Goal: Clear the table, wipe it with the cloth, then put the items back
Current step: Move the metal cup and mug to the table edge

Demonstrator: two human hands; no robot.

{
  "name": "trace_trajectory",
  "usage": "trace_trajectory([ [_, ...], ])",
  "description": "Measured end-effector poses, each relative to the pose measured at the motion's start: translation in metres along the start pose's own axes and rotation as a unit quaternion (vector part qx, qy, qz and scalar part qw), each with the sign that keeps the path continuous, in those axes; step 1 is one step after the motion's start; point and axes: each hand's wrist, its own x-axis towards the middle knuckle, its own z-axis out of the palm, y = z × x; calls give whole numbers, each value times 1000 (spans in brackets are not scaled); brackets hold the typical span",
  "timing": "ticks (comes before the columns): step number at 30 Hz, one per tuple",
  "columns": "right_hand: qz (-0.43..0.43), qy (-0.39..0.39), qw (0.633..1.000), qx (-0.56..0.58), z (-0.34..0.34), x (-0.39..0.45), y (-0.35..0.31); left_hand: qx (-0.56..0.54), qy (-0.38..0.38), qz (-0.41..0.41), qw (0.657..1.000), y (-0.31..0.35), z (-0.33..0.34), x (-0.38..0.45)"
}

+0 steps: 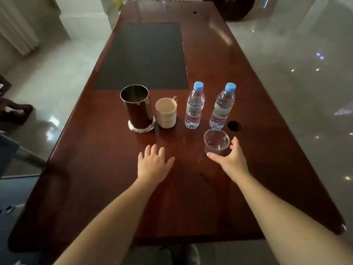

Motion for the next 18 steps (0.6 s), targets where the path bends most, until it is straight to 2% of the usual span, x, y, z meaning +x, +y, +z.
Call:
trace_trajectory([
  [3, -4, 5, 1000, 30, 10, 13, 9, 21, -15, -35, 999, -6, 24, 0],
  [10, -51, 18, 993, 104, 27, 32, 27, 34, -2, -58, 998, -17, 59, -3],
  [18, -93, 36, 989, 113, 32, 32, 20, 10, 7, -70, 998, -21, 67, -3],
])
